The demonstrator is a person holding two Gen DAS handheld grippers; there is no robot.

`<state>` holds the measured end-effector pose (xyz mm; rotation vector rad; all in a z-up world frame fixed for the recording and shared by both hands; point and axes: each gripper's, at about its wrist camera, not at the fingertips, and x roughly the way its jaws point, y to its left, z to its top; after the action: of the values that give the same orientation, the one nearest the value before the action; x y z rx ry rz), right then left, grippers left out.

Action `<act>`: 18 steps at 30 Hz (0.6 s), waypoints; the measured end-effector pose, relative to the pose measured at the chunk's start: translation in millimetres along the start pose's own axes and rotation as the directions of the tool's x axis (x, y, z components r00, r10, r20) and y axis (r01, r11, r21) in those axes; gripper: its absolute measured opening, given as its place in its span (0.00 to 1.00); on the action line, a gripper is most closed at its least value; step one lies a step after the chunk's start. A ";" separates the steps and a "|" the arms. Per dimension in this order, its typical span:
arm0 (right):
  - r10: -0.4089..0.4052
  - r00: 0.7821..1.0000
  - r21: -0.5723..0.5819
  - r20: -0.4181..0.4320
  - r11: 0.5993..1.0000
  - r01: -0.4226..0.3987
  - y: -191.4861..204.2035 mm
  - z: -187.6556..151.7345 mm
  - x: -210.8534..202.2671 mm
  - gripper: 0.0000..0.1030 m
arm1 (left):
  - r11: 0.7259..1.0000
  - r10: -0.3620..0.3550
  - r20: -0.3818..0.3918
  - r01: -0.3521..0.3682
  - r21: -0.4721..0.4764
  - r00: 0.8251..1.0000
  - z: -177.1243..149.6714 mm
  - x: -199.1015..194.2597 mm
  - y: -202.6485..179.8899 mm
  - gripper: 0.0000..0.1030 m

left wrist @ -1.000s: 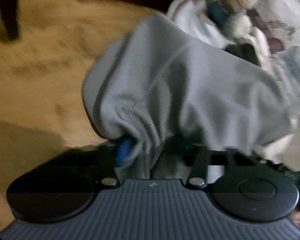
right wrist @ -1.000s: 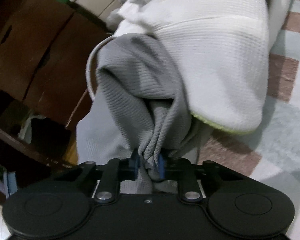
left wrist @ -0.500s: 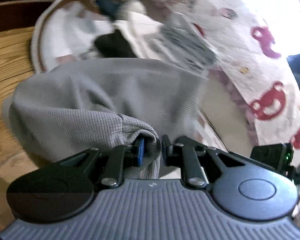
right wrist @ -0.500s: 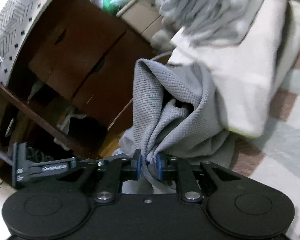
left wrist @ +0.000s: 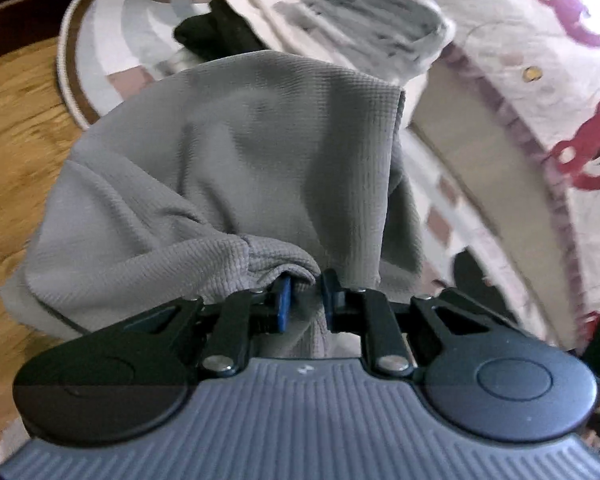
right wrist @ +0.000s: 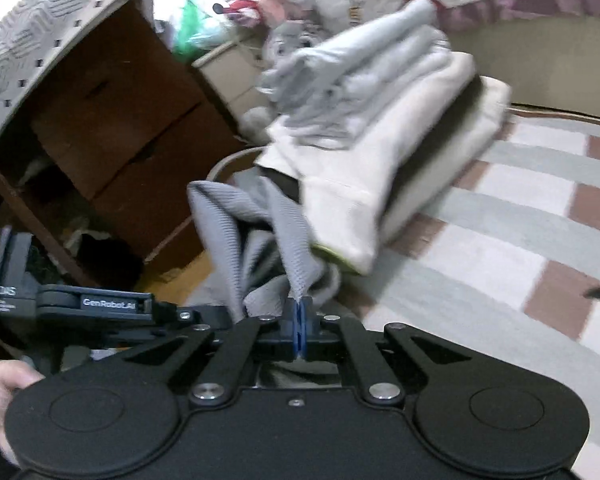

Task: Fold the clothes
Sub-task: 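Grasp the grey shirt with the right gripper while the left gripper grasps another edge, then lift the grey shirt with both grippers and carry it onto the rug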

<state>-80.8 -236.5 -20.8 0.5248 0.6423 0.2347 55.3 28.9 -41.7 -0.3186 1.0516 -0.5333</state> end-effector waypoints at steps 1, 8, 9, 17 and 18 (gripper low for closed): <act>-0.002 1.000 0.006 -0.006 1.000 0.002 -3.6 -2.3 2.5 0.14 | 1.000 0.020 -0.008 -0.020 0.009 1.000 -1.7 -0.8 -0.1 0.24; 0.021 0.997 0.036 -0.069 0.999 -0.018 -17.0 -21.8 30.9 0.67 | 0.992 0.128 -0.026 -0.127 0.021 0.991 -5.2 -2.0 4.6 0.56; 0.028 0.996 0.046 -0.083 0.999 -0.024 -18.9 -25.3 34.8 0.67 | 0.990 0.138 -0.035 -0.138 0.013 0.990 -5.1 0.0 6.6 0.57; 0.012 0.999 0.110 -0.051 0.994 -0.006 -25.6 -25.1 52.7 0.72 | 0.985 0.121 -0.129 -0.135 -0.110 0.984 -1.3 24.8 34.1 0.65; 0.013 1.000 0.157 -0.017 0.988 -0.010 -30.7 -20.6 53.7 0.75 | 0.983 0.107 -0.145 -0.127 -0.133 0.984 -0.6 28.6 38.3 0.67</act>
<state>-50.2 -234.8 -78.4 0.6784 0.6783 0.2009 75.9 44.7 -81.8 -0.3458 1.2370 -0.3792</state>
